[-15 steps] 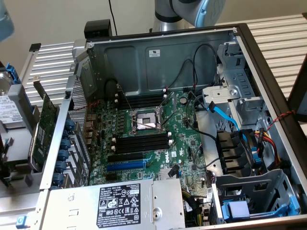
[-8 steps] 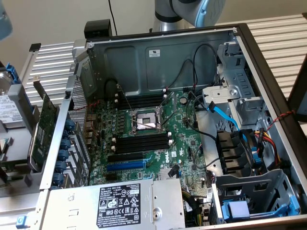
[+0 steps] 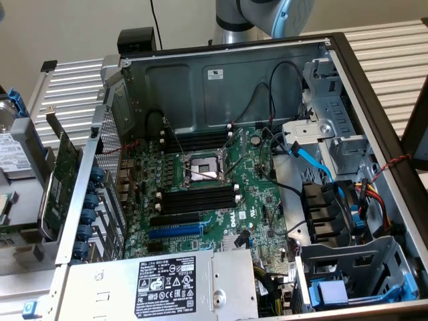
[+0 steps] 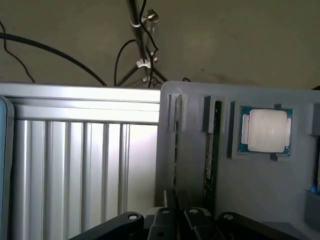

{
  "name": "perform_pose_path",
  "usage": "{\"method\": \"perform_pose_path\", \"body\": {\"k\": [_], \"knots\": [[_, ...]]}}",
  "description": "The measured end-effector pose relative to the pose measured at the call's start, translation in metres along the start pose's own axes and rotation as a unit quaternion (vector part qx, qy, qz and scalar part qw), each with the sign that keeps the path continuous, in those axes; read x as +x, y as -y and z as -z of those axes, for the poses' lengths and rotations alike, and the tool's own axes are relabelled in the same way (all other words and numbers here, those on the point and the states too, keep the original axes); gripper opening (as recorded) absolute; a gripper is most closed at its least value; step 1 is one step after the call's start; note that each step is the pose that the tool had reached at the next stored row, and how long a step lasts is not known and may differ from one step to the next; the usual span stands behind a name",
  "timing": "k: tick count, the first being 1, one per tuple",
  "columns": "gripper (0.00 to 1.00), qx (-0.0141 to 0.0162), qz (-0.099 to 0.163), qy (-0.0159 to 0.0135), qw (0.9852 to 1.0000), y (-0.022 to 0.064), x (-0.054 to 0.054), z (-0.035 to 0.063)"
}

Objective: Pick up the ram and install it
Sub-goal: 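Pick up the ram and move it above insertion slot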

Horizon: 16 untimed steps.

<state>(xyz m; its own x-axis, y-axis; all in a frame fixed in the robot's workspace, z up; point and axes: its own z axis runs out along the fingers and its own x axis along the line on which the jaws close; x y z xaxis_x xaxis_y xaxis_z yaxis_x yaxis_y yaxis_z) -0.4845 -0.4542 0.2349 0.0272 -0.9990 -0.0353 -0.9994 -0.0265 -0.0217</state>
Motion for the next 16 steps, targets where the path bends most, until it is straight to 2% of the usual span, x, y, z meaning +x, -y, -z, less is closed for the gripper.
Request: {"method": "perform_pose_path", "body": {"k": [8, 16], "knots": [[0.13, 0.0000, 0.000, 0.0000, 1.0000, 0.0016, 0.001, 0.0367], [0.13, -0.0003, 0.000, 0.0004, 1.0000, 0.0213, 0.010, 0.0727]]}}
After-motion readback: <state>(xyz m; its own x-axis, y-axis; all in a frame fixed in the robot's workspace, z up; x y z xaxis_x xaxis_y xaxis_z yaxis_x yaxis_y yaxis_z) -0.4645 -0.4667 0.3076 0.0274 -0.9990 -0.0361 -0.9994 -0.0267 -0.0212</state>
